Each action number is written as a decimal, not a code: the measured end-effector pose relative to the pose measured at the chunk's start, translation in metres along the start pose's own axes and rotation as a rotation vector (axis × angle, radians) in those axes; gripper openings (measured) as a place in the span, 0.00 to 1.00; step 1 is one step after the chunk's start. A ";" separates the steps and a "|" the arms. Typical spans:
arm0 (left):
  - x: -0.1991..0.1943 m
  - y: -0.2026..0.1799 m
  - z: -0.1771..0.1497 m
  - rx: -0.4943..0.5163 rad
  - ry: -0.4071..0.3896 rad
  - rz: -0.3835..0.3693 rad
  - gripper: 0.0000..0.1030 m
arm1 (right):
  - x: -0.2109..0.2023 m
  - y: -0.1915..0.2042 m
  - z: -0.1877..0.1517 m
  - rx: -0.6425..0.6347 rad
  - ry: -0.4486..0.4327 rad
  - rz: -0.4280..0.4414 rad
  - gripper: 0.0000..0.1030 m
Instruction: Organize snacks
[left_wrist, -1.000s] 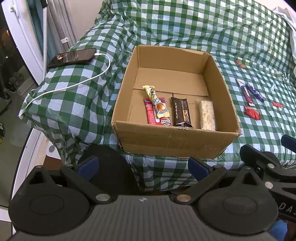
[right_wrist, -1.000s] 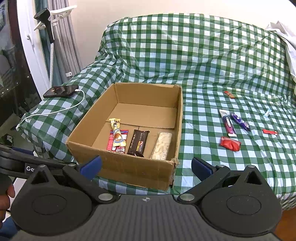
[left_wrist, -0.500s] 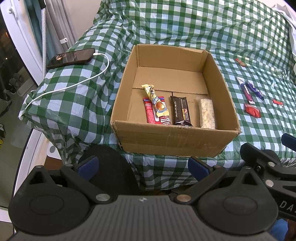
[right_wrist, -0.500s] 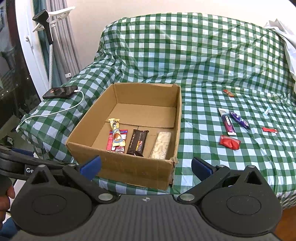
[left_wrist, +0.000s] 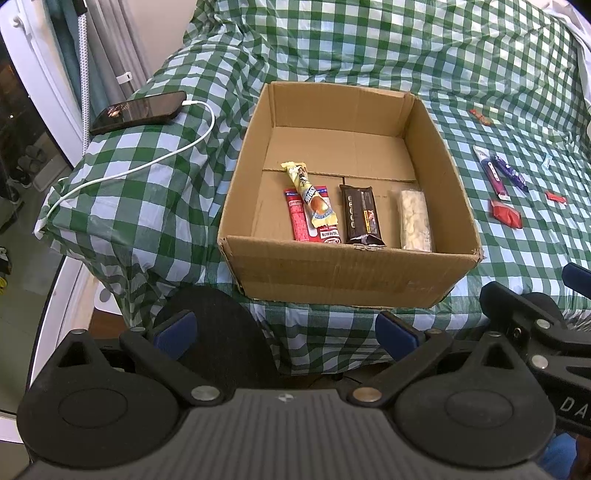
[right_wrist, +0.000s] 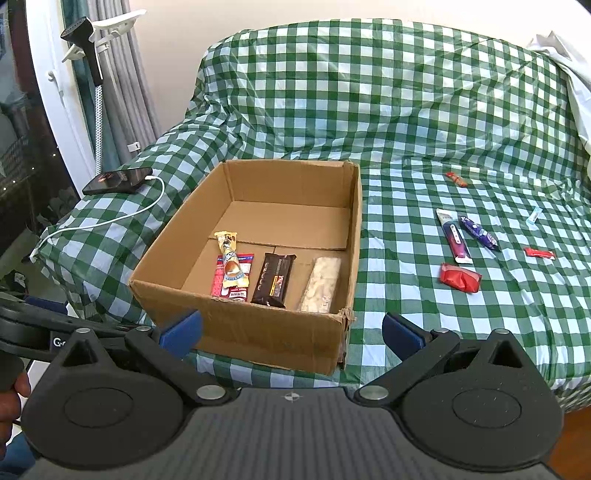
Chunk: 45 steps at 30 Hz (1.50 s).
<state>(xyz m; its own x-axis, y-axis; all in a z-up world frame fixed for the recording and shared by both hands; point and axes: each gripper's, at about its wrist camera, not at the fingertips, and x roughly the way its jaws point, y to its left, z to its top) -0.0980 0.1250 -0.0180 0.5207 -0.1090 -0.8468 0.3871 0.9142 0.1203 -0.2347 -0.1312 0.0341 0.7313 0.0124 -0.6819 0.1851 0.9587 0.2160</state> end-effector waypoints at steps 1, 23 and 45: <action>0.000 0.000 0.000 0.001 0.001 0.001 1.00 | 0.000 0.000 0.000 0.000 0.000 0.000 0.99; 0.012 -0.009 0.002 0.040 0.035 0.017 1.00 | 0.008 -0.012 -0.009 0.057 0.022 0.000 0.99; 0.022 -0.148 0.072 0.250 0.045 -0.088 1.00 | 0.014 -0.167 -0.010 0.325 -0.012 -0.239 0.99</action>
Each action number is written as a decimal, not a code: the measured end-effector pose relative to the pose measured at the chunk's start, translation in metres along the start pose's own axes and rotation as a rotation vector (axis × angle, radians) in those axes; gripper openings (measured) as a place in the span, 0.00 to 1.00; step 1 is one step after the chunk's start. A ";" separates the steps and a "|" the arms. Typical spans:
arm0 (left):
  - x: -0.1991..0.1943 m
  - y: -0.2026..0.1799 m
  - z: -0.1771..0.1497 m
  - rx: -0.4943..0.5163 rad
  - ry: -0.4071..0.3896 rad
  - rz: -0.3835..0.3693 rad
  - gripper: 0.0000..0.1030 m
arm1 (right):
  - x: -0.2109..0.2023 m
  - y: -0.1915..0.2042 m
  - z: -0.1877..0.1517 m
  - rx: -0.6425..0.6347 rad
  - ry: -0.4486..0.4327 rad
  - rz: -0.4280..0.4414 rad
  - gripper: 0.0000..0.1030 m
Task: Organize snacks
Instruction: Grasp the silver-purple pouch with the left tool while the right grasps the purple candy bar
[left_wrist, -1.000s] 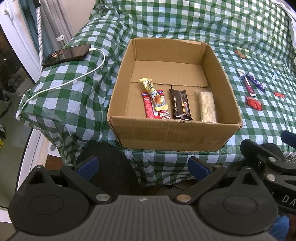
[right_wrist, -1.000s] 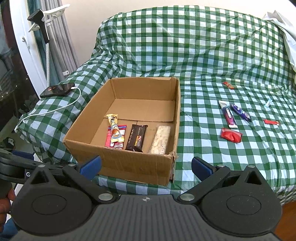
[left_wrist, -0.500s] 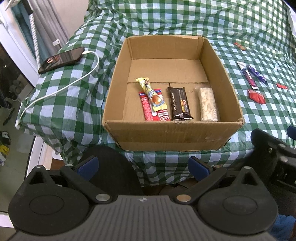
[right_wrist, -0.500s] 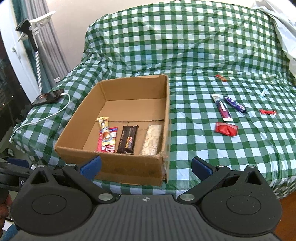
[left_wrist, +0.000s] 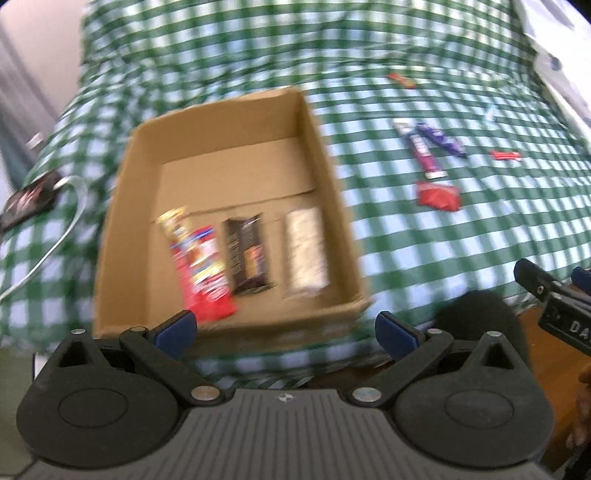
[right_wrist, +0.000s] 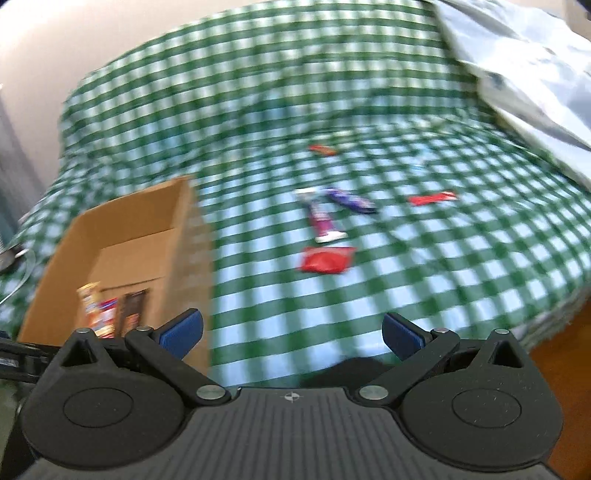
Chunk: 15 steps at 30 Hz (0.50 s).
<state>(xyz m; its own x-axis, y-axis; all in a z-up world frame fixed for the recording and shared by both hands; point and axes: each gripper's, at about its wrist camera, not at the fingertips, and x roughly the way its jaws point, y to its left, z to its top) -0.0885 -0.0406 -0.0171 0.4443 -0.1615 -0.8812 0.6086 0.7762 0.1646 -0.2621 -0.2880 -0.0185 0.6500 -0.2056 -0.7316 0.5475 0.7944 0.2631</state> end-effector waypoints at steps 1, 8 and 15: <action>0.003 -0.010 0.010 0.014 0.002 -0.012 1.00 | 0.003 -0.010 0.003 0.008 -0.005 -0.018 0.99; 0.047 -0.073 0.096 0.041 0.008 -0.055 1.00 | 0.047 -0.061 0.040 0.045 -0.028 -0.087 0.99; 0.144 -0.124 0.188 -0.005 0.092 -0.073 1.00 | 0.141 -0.086 0.092 -0.042 -0.030 -0.107 0.99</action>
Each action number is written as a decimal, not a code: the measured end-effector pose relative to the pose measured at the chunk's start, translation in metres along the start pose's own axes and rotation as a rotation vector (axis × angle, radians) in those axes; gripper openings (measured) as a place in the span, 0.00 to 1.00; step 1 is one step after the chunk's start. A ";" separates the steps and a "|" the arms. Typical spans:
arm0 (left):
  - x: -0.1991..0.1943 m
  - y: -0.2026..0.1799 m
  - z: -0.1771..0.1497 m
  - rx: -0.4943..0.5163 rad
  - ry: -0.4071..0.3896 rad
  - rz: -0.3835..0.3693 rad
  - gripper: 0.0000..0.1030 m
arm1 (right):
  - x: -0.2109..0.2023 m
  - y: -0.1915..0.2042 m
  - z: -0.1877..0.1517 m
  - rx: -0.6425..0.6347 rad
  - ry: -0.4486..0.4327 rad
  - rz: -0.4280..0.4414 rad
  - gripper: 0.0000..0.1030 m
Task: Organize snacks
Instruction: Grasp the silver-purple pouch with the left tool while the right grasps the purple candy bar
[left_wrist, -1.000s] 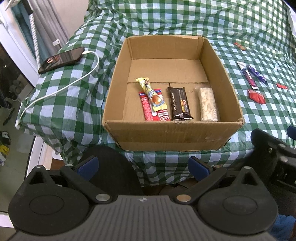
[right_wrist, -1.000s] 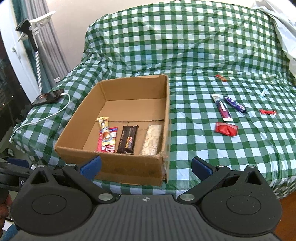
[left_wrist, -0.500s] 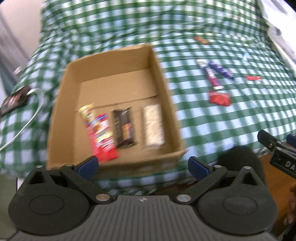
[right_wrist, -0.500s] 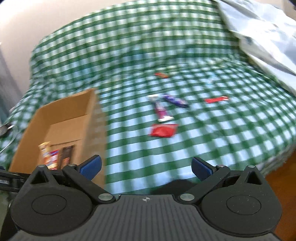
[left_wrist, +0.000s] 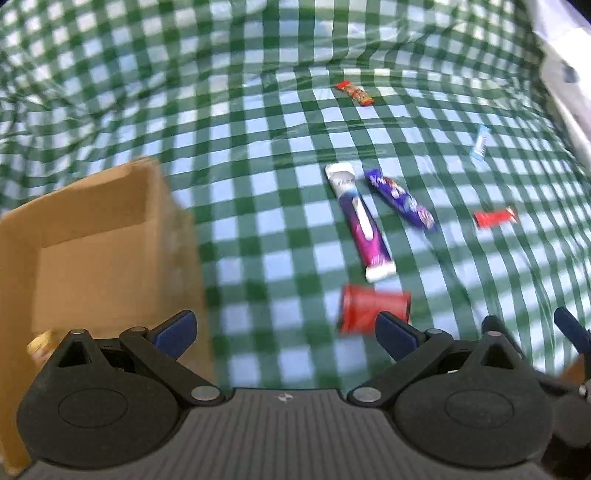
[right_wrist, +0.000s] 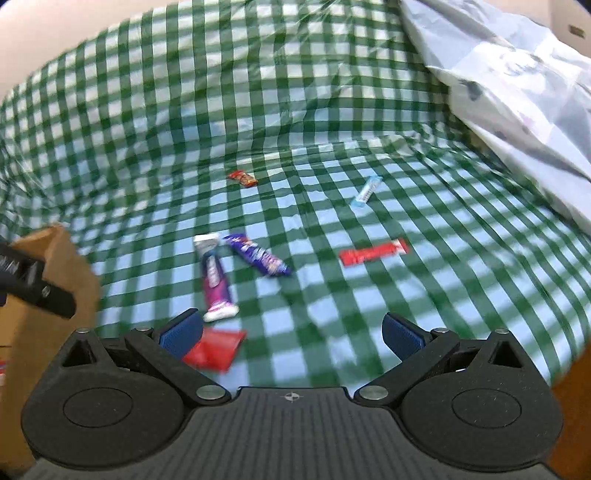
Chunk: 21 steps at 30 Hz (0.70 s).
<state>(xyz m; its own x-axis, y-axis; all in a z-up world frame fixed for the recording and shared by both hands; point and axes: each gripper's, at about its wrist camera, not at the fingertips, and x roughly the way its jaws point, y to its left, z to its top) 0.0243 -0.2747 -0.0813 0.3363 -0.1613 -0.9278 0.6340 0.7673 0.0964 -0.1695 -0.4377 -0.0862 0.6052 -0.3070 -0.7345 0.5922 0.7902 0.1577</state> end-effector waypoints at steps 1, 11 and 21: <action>0.016 -0.007 0.012 -0.003 0.019 0.005 1.00 | 0.018 -0.002 0.004 -0.018 0.004 -0.003 0.99; 0.150 -0.037 0.095 -0.060 0.137 -0.033 1.00 | 0.172 0.000 0.034 -0.201 0.052 0.049 0.99; 0.184 -0.037 0.099 -0.049 0.148 -0.045 0.99 | 0.229 0.016 0.032 -0.276 0.012 0.092 0.98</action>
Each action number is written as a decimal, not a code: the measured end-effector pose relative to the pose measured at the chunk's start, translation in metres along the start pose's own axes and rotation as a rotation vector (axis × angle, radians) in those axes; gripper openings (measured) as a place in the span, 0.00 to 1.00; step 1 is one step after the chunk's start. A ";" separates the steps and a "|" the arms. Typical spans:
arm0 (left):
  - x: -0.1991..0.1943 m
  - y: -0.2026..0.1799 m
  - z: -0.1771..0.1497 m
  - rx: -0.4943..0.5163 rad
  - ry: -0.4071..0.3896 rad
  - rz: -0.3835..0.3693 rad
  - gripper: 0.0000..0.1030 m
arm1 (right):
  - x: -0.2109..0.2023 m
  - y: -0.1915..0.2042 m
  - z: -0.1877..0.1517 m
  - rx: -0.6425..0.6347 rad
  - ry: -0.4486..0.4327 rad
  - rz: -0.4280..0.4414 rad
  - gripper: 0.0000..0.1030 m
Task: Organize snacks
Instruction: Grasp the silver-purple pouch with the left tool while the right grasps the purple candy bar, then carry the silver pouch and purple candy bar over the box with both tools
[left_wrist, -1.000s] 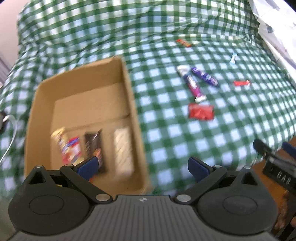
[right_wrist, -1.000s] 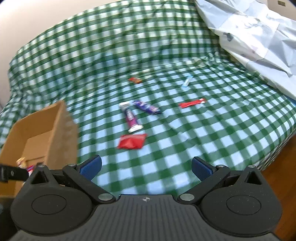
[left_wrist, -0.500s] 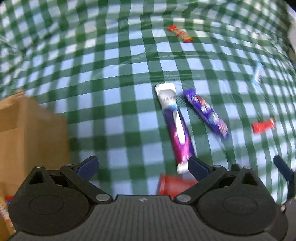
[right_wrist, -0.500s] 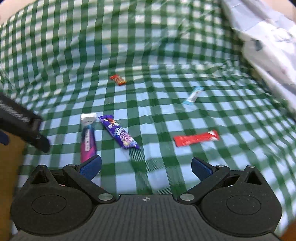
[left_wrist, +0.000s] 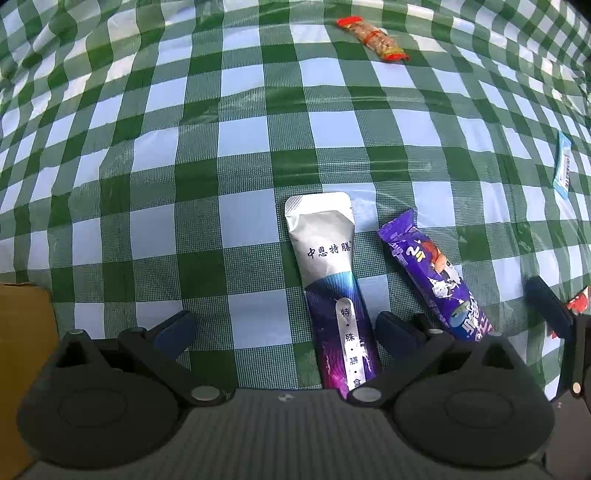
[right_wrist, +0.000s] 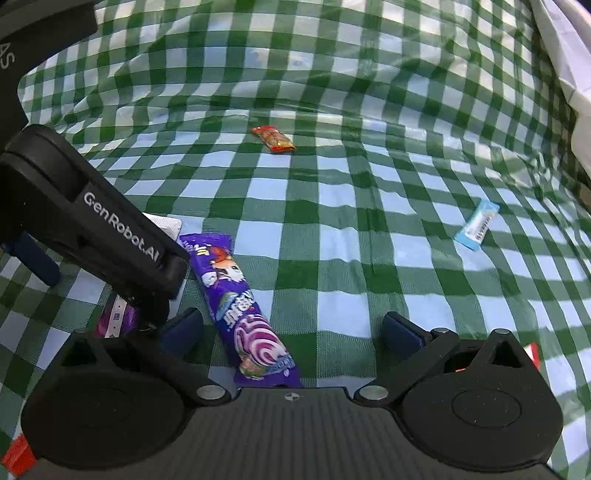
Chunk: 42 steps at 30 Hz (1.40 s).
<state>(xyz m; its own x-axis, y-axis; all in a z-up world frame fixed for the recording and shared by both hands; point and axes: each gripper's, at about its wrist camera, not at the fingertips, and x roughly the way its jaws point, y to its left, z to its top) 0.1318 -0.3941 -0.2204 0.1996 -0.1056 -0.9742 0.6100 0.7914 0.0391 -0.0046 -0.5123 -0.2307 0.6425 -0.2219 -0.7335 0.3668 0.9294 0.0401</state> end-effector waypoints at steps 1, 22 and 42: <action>-0.002 0.001 -0.002 -0.003 -0.006 0.005 0.91 | 0.000 0.001 -0.001 -0.008 -0.009 0.004 0.94; -0.195 0.057 -0.107 0.051 -0.270 -0.180 0.20 | -0.177 0.030 0.011 0.063 -0.156 0.056 0.25; -0.327 0.259 -0.369 -0.191 -0.344 -0.028 0.20 | -0.409 0.226 -0.069 -0.015 -0.107 0.448 0.25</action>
<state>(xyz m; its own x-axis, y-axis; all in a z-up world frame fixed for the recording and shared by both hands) -0.0587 0.0679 0.0260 0.4497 -0.2987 -0.8417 0.4715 0.8798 -0.0603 -0.2310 -0.1909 0.0311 0.8016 0.1748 -0.5718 0.0273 0.9446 0.3270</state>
